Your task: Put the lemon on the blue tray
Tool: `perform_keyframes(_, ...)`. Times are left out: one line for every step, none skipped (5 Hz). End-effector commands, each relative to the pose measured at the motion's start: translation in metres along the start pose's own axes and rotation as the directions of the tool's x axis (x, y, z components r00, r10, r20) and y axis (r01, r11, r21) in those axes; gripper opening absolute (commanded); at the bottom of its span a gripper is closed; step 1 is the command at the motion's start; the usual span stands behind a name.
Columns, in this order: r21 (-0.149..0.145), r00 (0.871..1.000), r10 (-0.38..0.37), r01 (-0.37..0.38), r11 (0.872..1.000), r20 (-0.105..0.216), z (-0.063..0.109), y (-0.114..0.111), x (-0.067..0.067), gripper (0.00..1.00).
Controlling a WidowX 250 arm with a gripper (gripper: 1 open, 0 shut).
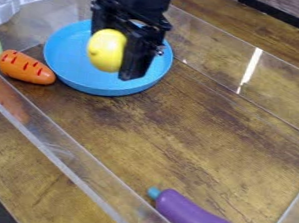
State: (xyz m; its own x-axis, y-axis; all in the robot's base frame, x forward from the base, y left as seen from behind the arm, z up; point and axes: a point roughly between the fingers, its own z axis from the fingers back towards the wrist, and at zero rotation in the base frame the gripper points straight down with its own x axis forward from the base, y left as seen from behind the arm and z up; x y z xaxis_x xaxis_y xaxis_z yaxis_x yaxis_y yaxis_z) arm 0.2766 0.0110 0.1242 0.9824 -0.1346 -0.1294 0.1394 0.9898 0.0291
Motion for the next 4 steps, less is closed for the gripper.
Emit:
perform_keyframes(0.013, 0.996, 0.001, -0.002, 1.0, 0.089, 0.018, -0.007, 0.011, 0.0)
perform_keyframes(0.013, 0.995, -0.011, 0.009, 1.0, 0.1, 0.018, -0.013, 0.022, 0.0)
perform_keyframes(0.019, 0.991, -0.066, 0.064, 0.998, 0.113, 0.01, -0.017, 0.031, 0.0)
perform_keyframes(0.028, 0.984, -0.119, 0.117, 0.993, 0.13, 0.004, -0.02, 0.04, 0.0)
